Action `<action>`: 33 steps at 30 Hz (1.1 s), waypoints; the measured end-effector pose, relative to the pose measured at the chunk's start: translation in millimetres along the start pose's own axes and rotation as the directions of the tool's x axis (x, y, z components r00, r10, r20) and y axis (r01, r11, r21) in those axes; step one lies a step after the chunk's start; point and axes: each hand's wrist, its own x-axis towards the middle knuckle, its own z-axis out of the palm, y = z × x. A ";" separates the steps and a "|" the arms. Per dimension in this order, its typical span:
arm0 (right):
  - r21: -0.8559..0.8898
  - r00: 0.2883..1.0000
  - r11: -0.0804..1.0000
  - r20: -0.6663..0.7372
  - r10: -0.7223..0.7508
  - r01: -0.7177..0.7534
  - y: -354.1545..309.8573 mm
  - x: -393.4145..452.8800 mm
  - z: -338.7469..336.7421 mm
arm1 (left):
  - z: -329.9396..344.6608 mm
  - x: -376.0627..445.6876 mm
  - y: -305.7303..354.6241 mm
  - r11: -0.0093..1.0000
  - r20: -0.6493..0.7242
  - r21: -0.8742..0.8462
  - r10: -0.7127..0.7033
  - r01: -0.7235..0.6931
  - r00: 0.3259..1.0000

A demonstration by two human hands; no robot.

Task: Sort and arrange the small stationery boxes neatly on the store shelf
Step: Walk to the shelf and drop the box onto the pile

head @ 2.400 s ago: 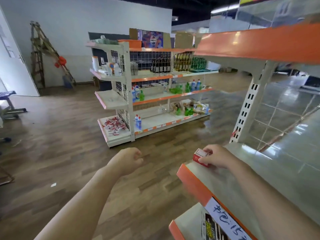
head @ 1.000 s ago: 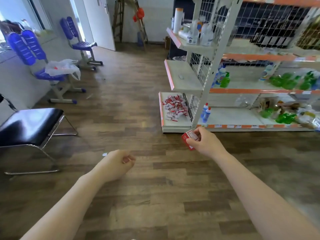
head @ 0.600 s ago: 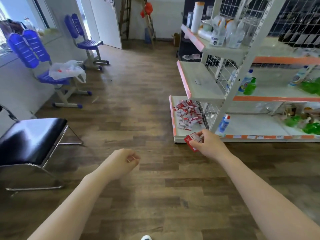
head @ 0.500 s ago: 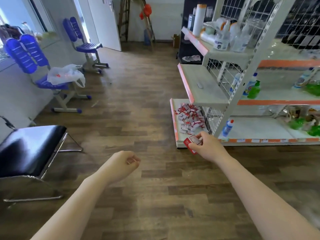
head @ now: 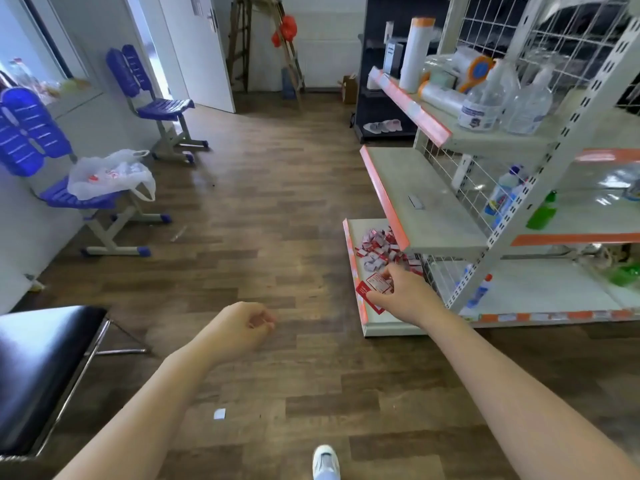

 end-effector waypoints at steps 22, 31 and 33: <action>0.020 0.997 0.999 0.061 0.049 -0.050 -51.7 354.3 -17.5 | -120.9 329.7 -38.3 0.996 0.009 -0.042 -0.075 0.076 0.997; 0.092 0.980 0.975 0.016 0.200 -0.201 -92.3 506.7 6.1 | -207.3 508.9 -82.3 0.998 0.074 0.061 0.008 -0.012 0.997; 0.124 0.973 0.966 -0.003 0.229 -0.227 -96.0 531.9 8.6 | -222.0 546.8 -87.5 0.996 0.102 0.074 0.040 -0.048 0.994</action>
